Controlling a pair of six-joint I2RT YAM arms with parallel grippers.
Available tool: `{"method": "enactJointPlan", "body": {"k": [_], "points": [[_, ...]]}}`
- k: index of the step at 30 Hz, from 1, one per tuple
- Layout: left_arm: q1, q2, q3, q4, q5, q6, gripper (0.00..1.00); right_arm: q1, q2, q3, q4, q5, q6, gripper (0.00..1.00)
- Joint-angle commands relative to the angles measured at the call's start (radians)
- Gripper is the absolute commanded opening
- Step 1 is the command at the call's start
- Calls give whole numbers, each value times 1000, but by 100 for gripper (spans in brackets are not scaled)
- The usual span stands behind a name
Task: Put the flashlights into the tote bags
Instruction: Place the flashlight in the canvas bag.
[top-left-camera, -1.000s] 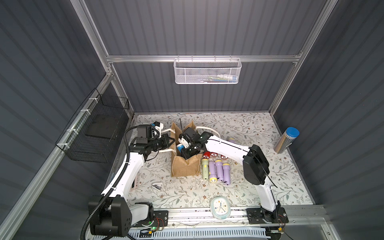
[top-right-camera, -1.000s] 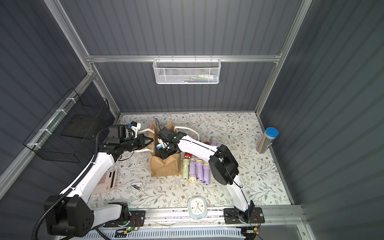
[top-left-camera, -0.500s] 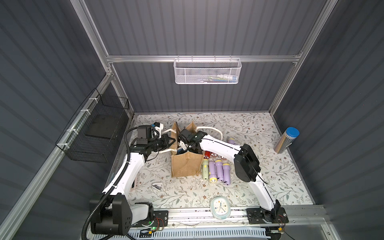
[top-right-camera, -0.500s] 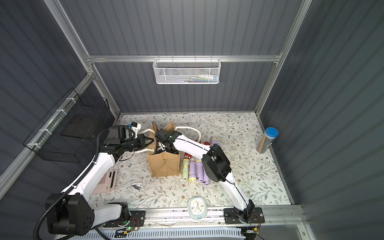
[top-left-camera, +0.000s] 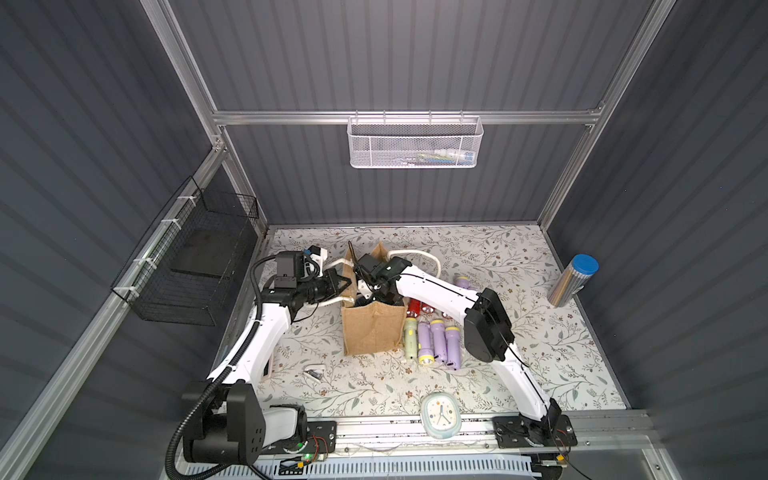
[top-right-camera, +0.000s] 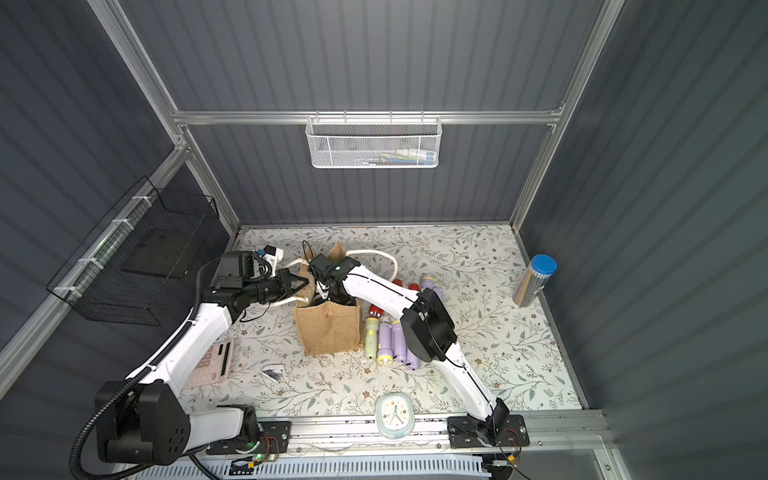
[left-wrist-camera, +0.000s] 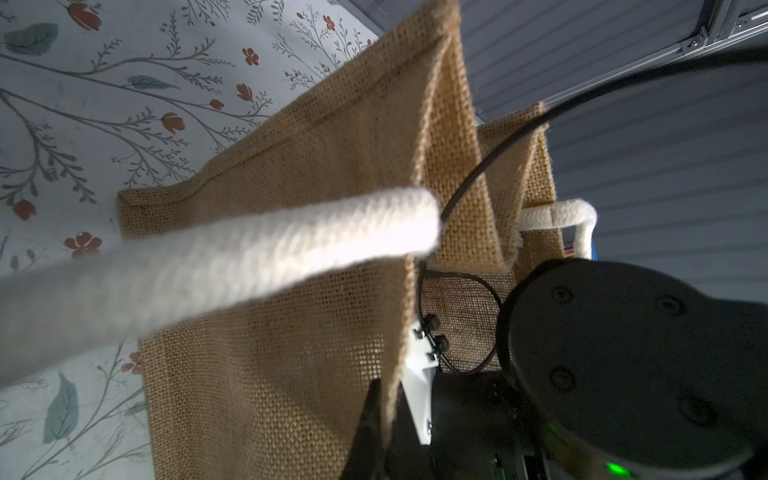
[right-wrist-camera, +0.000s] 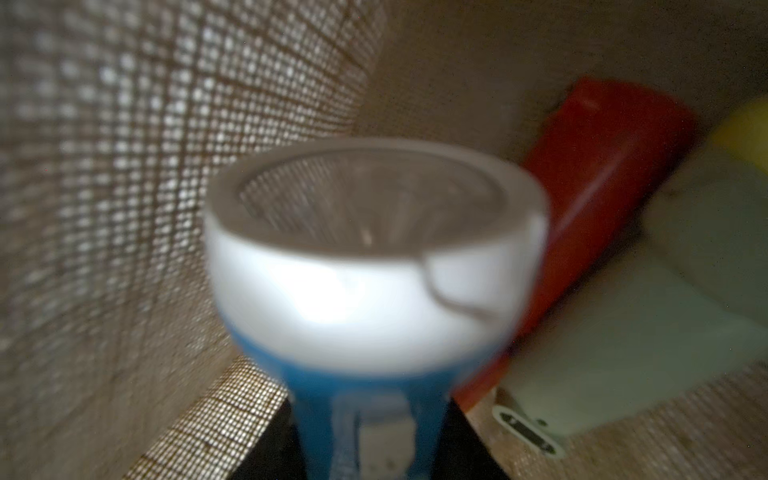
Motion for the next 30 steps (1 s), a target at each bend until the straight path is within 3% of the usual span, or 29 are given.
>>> {"method": "enactJointPlan", "body": {"k": [1,8,13,18,20,30], "points": [[3,12,-9,-16,8,4,0,3,-1,8,-11,-83,-2,53],[3,1,-8,-38,-6,15,0,2,-32,-15,-37,-30,-4,70],[3,-10,22,-103,-40,60,0,-16,-100,-59,9,20,37,72],[3,-7,45,-140,-60,88,0,-51,-211,-160,139,-9,103,73],[3,-4,48,-152,-69,100,0,-65,-262,-200,199,-73,122,73],[5,9,69,-170,-86,129,0,-102,-437,-200,254,-132,72,76]]}}
